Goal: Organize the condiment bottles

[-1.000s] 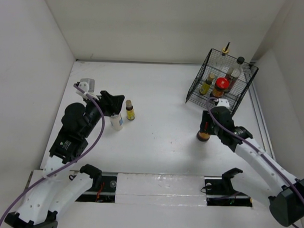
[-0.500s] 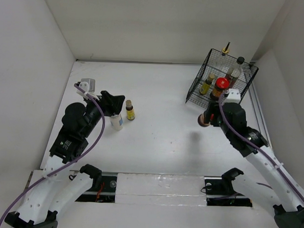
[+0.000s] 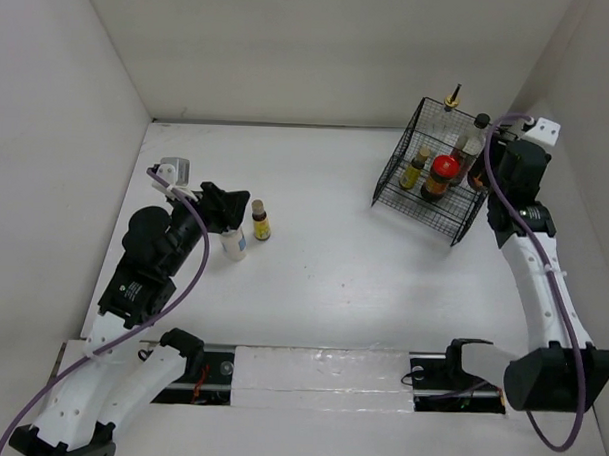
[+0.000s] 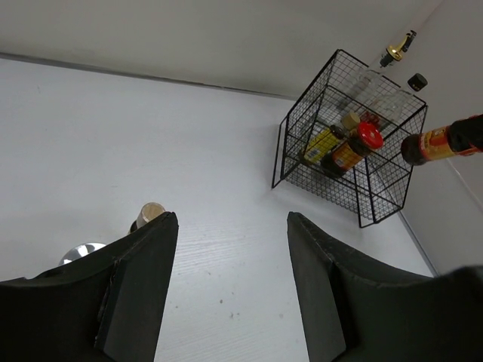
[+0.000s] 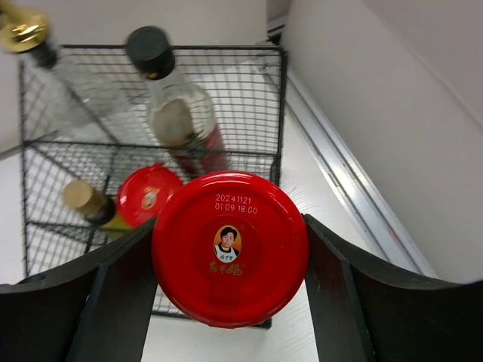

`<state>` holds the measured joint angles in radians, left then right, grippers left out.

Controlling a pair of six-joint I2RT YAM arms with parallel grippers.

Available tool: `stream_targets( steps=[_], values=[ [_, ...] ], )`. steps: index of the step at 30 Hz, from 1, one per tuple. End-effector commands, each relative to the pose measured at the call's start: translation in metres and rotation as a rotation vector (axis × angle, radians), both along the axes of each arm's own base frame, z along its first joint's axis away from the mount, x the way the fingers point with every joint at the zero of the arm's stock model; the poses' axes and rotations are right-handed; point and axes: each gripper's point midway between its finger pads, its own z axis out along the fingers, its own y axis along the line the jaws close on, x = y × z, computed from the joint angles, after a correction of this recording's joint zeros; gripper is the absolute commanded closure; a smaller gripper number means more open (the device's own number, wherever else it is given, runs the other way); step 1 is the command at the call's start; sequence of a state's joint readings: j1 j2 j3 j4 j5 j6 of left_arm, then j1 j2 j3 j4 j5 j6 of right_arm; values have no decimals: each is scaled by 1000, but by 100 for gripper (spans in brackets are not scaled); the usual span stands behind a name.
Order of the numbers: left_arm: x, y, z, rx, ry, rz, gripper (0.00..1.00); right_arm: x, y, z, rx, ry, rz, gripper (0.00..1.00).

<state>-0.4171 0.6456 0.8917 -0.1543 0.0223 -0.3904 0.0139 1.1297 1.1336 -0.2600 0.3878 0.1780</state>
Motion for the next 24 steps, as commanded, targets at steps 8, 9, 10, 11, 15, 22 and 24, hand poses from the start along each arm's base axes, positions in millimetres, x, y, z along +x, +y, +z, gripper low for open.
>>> stream_targets(
  steps=[8,9,10,11,15,22,24],
  values=[
    [4,-2,6,-7,-29,-4,45,46,-24,83,3,-287,60,59],
    [4,-2,6,-7,-29,-4,45,49,-24,79,5,-278,60,59],
    [4,-2,6,-7,-29,-4,45,52,-23,78,6,-278,69,59],
    [4,-2,6,-7,-29,-4,45,52,-23,78,6,-278,69,59],
    [6,-3,4,-3,-21,-4,45,63,-24,55,22,-235,67,59],
    [6,-3,4,-3,-21,-4,45,77,-20,7,47,-132,73,57],
    [6,-3,4,-3,-21,-4,45,80,-18,-6,50,-105,72,56]
  ],
)
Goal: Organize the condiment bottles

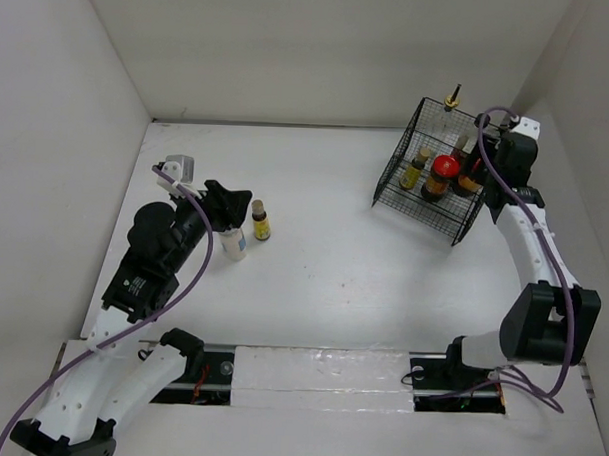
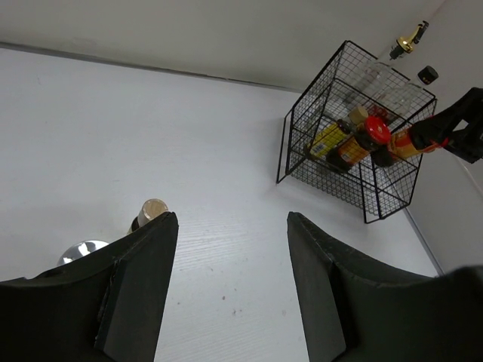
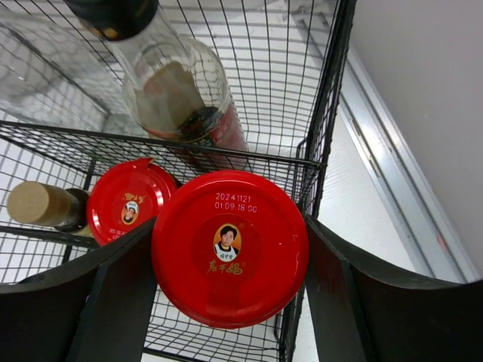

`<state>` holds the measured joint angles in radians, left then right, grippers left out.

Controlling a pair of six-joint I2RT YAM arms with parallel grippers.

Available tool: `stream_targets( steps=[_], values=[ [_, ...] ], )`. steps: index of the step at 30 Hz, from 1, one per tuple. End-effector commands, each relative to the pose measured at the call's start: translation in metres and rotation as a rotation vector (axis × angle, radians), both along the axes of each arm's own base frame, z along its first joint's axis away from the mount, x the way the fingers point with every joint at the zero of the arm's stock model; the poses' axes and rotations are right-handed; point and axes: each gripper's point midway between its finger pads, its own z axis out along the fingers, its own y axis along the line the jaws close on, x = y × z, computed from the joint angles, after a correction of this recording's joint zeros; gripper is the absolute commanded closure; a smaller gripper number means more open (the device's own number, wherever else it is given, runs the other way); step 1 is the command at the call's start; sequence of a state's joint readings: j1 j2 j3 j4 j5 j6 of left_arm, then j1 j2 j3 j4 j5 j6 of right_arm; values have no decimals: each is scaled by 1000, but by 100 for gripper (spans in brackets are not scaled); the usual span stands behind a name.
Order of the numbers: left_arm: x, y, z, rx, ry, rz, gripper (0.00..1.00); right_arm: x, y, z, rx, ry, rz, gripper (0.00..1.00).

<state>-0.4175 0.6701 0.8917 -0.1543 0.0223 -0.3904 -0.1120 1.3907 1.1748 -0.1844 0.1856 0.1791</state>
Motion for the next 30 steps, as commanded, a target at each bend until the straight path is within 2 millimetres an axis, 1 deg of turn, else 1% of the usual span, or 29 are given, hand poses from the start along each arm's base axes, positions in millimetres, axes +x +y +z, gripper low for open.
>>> stream_targets(
  steps=[1,3,4,5,6,7,8,9,10,11,12,13,14,16,17,18,19,21,22,24,25,26,27,28,29,30],
  values=[
    [3,-1,7,-10,-34,-4,45,25,0,56,-5,-235,-13,56],
    [3,-1,7,-10,-34,-4,45,30,0,42,-2,-204,-13,53],
    [3,-1,7,-10,-34,-4,45,32,0,38,-1,-195,-13,51],
    [3,-1,7,-10,-34,-4,45,34,-1,38,-1,-195,-13,49],
    [3,-1,7,-10,-34,-4,45,36,0,33,10,-186,-17,47],
    [3,-1,7,-10,-34,-4,45,36,0,33,10,-186,-17,44],
    [3,-1,7,-10,-34,-4,45,38,-1,27,11,-174,-17,42],
    [3,-1,7,-10,-34,-4,45,41,4,21,23,-163,-11,40],
    [3,-1,7,-10,-34,-4,45,41,4,21,23,-163,-11,37],
    [3,-1,7,-10,-34,-4,45,40,2,17,20,-153,-23,32],
    [3,-1,7,-10,-34,-4,45,41,7,17,30,-156,-17,30],
    [3,-1,7,-10,-34,-4,45,40,5,17,27,-156,-26,27],
    [5,-2,5,-6,-26,-4,45,40,5,17,35,-159,-29,21],
    [5,-2,5,-6,-26,-4,45,41,9,17,33,-159,-27,19],
    [6,-1,5,-5,-26,5,45,38,7,23,28,-171,-39,19],
    [6,-1,5,-5,-26,5,45,38,11,31,28,-189,-30,19],
    [6,-1,5,-5,-26,5,45,34,9,41,22,-211,-43,18],
    [6,-1,5,-5,-26,5,45,34,9,51,22,-232,-42,14],
    [6,-1,5,-5,-26,5,45,29,14,63,22,-258,-31,14],
    [4,2,8,-9,-36,15,45,22,13,78,10,-291,-37,14],
    [4,2,8,-9,-36,15,45,18,23,80,11,-297,-20,16],
    [4,2,8,-9,-36,15,45,10,29,97,4,-334,-4,17],
    [4,2,8,-9,-36,15,45,7,38,102,-2,-356,27,21],
    [4,2,8,-9,-36,15,45,6,65,108,7,-383,118,37],
    [4,2,8,-9,-36,15,45,1,81,109,6,-402,180,51],
    [4,2,8,-9,-36,15,45,2,99,112,-3,-423,244,66]
  ],
)
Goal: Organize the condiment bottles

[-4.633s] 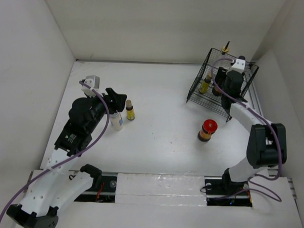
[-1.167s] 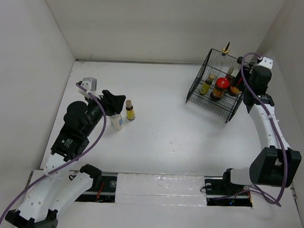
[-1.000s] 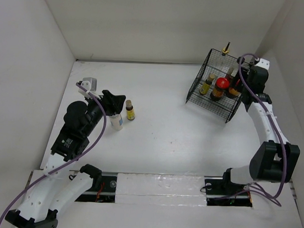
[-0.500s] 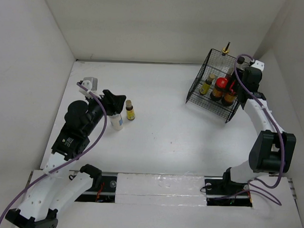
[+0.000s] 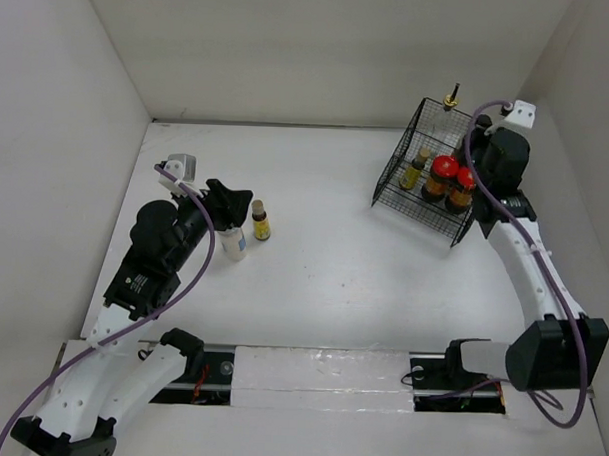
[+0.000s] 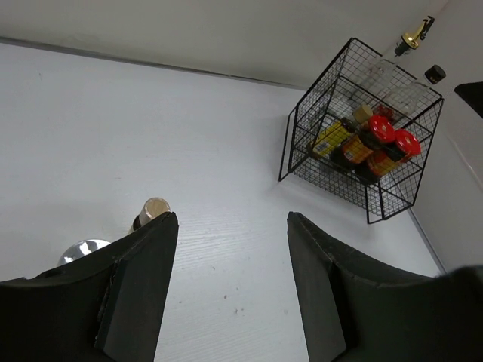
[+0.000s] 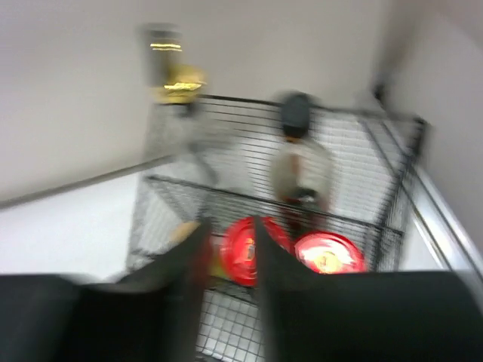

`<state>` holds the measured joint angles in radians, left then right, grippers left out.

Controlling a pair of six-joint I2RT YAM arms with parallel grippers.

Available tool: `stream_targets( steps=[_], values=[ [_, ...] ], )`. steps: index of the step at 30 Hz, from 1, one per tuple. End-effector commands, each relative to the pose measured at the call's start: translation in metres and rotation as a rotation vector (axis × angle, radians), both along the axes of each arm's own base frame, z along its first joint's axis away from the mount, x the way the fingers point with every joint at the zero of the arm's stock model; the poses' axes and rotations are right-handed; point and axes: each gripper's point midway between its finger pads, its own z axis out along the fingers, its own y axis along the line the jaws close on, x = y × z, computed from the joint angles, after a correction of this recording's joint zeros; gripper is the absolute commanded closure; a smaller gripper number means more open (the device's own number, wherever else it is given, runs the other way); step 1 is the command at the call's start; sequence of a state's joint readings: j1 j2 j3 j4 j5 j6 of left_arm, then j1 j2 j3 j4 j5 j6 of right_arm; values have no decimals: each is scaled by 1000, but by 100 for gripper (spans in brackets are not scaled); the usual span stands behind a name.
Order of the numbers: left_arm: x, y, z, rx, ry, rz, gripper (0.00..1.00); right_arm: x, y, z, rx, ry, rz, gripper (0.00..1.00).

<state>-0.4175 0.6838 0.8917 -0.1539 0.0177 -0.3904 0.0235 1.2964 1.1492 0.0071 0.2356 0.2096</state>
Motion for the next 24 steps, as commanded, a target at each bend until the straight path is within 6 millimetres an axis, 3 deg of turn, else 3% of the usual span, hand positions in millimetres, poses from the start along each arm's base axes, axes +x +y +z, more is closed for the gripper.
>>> stream_targets(
  steps=[1,2,3,4,5,6,8,9,10,12,15,16,18,21,22,23,24],
  values=[
    [1,2,11,-15,-48,10,45,-6,75,44,-31,-170,273,78],
    [1,2,11,-15,-48,10,45,-10,113,34,-40,-150,388,92],
    [1,2,11,-15,-48,10,45,-6,137,20,-70,-125,470,95],
    [1,2,11,-15,-48,10,45,-8,162,14,-87,-112,550,95],
    [-1,5,14,-19,-58,19,46,-13,211,-4,-123,-97,702,95],
    [-1,5,14,-19,-58,19,48,-19,235,-17,-120,-72,770,91],
    [-1,5,14,-19,-58,19,50,-25,279,-30,-155,-88,904,74],
    [-1,5,14,-19,-58,19,53,-37,311,-32,-159,-96,992,53],
    [-1,5,14,-19,-58,19,57,-36,332,-59,-179,-49,1053,45],
    [1,8,14,-18,-59,41,65,-57,375,-74,-186,-34,1194,28],
    [2,12,12,-12,-49,63,88,-72,418,-95,-217,-21,1319,21],
    [1,14,14,-16,-59,73,92,-82,437,-92,-215,-36,1364,19],
    [-1,17,17,-20,-69,84,94,-86,455,-113,-225,-7,1405,18],
    [0,18,17,-29,-66,93,79,-83,479,-125,-226,-3,1430,16],
    [-1,18,15,-24,-57,93,66,-84,486,-127,-229,-3,1432,16],
    [-1,18,15,-24,-57,93,62,-76,489,-121,-231,-25,1412,16],
    [-1,18,15,-24,-57,93,59,-77,496,-129,-235,-12,1416,16]
  ],
)
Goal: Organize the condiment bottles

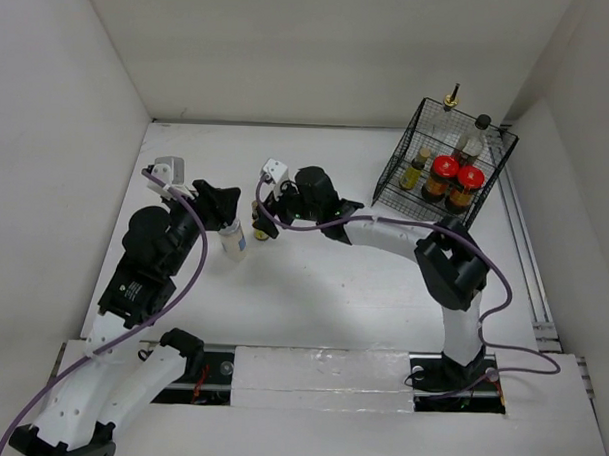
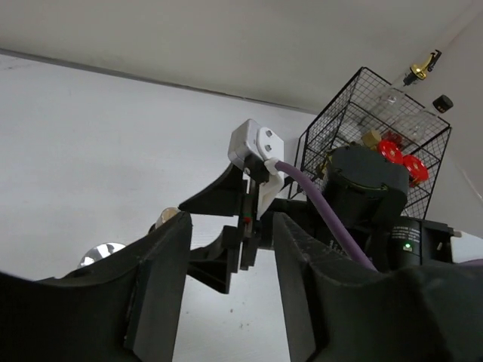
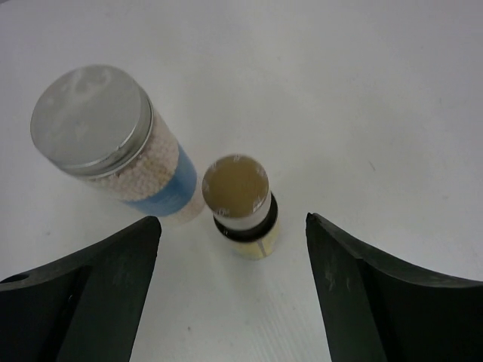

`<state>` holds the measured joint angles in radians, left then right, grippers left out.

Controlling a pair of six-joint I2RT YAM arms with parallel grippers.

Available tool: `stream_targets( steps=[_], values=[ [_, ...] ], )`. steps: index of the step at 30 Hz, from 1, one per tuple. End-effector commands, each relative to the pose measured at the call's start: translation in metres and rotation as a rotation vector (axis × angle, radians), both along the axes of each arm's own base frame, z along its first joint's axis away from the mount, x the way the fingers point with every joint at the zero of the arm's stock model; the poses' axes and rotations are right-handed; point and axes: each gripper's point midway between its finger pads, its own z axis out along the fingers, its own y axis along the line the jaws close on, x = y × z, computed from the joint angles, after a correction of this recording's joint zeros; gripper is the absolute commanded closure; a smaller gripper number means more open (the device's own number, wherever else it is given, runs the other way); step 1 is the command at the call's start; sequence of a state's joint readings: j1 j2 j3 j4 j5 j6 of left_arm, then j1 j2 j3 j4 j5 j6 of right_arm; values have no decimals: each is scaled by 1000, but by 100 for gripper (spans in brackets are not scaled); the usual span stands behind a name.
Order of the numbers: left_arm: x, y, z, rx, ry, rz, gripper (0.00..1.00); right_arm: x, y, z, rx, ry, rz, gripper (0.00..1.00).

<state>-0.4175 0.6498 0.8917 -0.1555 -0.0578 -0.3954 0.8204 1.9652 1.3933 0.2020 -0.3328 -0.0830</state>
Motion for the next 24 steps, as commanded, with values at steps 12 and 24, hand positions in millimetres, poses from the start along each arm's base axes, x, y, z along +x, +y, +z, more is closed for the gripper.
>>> stream_targets(
  steps=[12,24],
  values=[
    [3,3,4,-6,-18,18,56,39,29,49,153,-136,-84,85],
    [6,-1,1,-2,-8,8,54,51,-157,210,347,-350,-512,86]
  ],
)
